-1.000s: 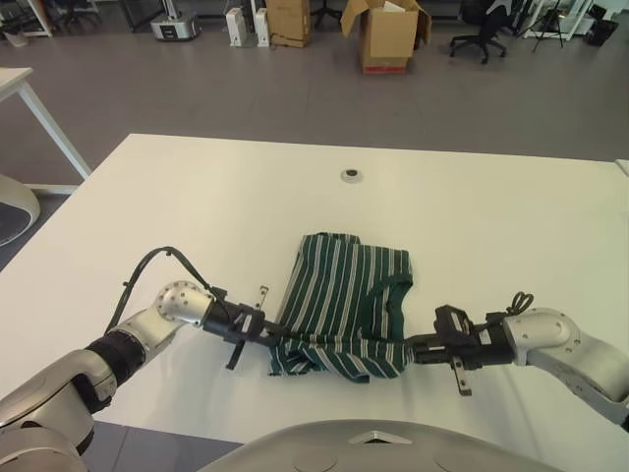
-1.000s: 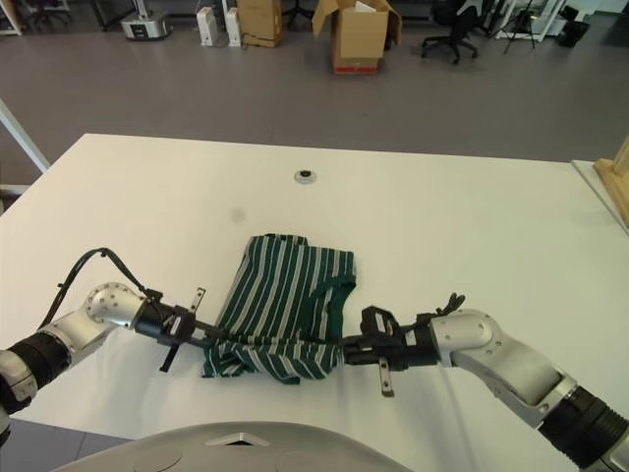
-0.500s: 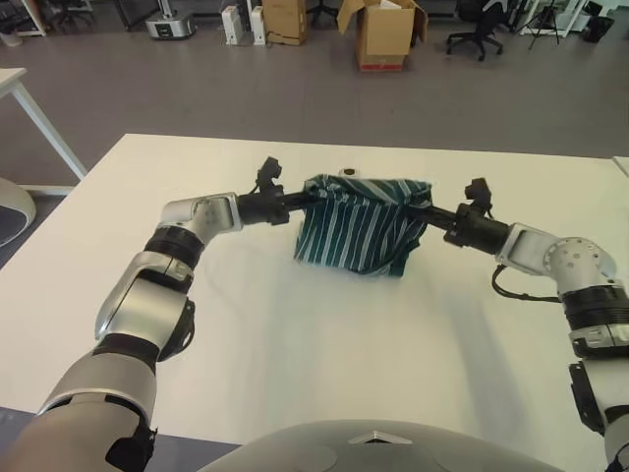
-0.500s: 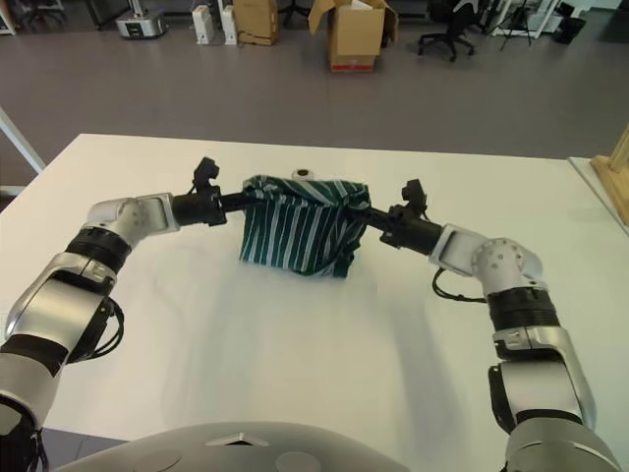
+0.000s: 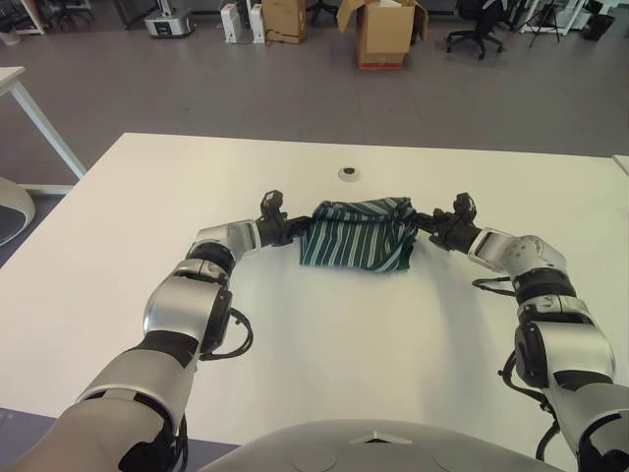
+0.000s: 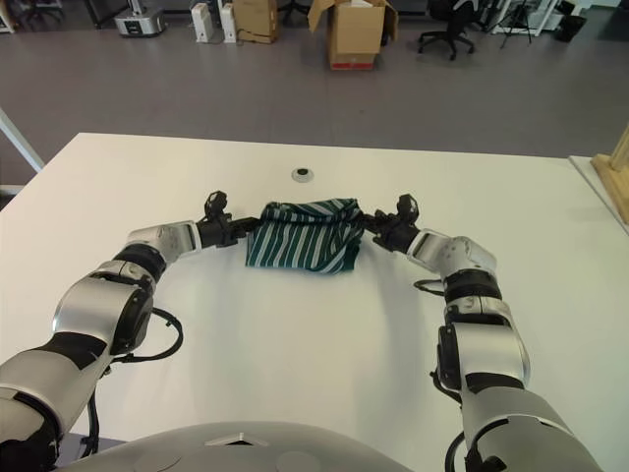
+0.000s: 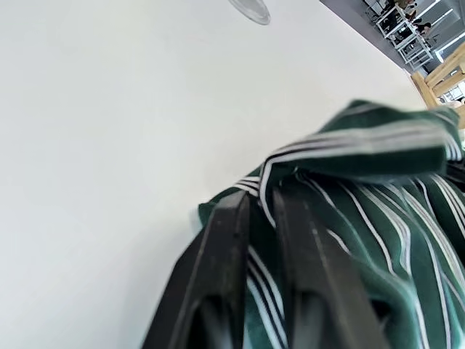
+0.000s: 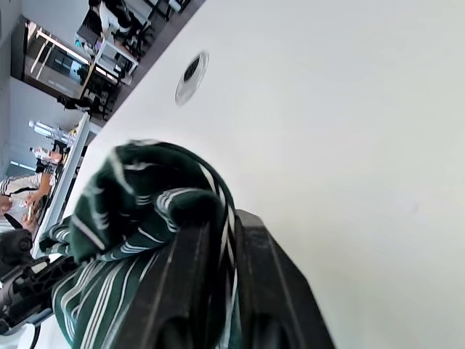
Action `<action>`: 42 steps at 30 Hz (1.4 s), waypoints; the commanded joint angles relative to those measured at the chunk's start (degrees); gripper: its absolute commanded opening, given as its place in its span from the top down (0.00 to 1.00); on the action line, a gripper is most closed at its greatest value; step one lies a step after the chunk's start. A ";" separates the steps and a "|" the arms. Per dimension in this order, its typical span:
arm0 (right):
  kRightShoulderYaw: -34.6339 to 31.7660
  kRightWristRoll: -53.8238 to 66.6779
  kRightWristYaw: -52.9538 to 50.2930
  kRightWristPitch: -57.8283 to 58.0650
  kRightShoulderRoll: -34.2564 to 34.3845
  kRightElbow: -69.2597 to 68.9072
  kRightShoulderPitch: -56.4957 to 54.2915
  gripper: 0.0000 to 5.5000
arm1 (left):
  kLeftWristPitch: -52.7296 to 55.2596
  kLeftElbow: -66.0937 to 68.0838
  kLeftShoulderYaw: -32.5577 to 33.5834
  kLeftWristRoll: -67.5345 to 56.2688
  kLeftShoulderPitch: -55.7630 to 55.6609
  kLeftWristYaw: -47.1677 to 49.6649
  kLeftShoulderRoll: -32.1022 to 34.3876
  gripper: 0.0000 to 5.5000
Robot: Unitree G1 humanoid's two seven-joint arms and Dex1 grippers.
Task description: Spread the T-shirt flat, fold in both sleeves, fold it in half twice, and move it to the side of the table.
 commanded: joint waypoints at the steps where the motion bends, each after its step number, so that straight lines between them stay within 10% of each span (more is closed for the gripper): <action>1: -4.57 -4.29 -5.13 -4.11 -0.14 6.85 -5.45 0.74 | 1.10 0.70 3.51 3.08 0.14 2.73 -0.05 0.76; 14: -0.45 -18.70 -2.31 -16.34 1.83 -26.42 8.95 0.74 | -56.28 -9.68 -12.31 32.07 1.18 -4.14 -1.65 0.66; 22: -3.99 -17.58 -4.28 -14.12 3.43 -31.74 11.01 0.74 | -50.83 2.90 -31.02 56.84 2.13 1.12 -1.60 0.66; 42: -8.11 -17.58 -8.74 -14.01 5.72 -41.06 21.56 0.74 | -33.79 2.06 7.62 27.15 27.12 25.22 21.66 0.66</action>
